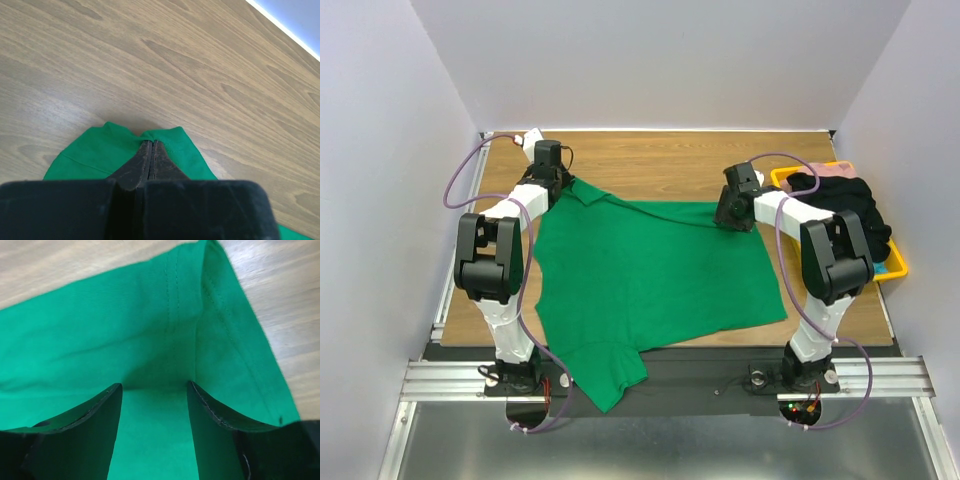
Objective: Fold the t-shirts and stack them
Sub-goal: Flatten the tshirt out
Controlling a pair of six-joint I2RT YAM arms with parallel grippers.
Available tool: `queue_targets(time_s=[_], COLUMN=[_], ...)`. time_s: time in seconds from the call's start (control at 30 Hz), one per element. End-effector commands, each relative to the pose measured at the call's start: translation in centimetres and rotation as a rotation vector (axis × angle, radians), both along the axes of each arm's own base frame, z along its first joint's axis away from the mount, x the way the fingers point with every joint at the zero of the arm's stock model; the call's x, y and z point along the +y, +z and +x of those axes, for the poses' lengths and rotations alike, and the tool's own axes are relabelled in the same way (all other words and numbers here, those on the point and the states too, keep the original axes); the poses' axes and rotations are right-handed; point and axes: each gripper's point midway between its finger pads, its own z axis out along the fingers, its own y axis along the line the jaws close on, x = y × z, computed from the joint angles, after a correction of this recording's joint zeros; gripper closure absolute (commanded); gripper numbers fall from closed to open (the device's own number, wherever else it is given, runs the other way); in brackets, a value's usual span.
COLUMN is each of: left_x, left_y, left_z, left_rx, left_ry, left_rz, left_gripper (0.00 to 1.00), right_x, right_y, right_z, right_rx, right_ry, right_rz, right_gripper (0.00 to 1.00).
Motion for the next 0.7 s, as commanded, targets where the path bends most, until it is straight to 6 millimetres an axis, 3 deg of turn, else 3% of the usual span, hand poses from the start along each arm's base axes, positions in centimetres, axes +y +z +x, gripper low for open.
queue_targets(time_s=[0.0,0.2,0.3,0.4,0.43,0.5,0.67], left_x=[0.5,0.5,0.5,0.6,0.6,0.6,0.4], left_y=[3.4,3.3,3.3,3.4,3.5,3.8,4.5], left_z=[0.0,0.0,0.0,-0.1,0.0,0.0,0.5], left_rx=[-0.075,-0.075,-0.073,-0.075,-0.076,-0.082,-0.097], left_ry=[0.014,0.013,0.014,0.016,0.016,0.014,0.013], left_rz=[-0.01,-0.012,-0.011,-0.011,-0.009,-0.008,-0.016], left_gripper=[1.0,1.0,1.0,1.0,1.0,1.0,1.0], right_x=[0.2,-0.9,-1.1,-1.3,-1.3,-1.4,-1.4], right_y=[0.6,-0.3,-0.7,-0.5,-0.6,0.3,2.6], right_z=[1.9,1.9,2.3,3.0,3.1,3.8,4.7], right_rx=[-0.037,-0.024,-0.021,-0.032,-0.032,-0.059,-0.111], right_ry=[-0.03,-0.067,-0.076,-0.086,-0.087,-0.091,-0.076], right_rz=[0.029,0.011,-0.004,-0.009,-0.012,-0.019,-0.026], right_gripper=[0.4,0.41,0.51,0.67,0.77,0.82,0.82])
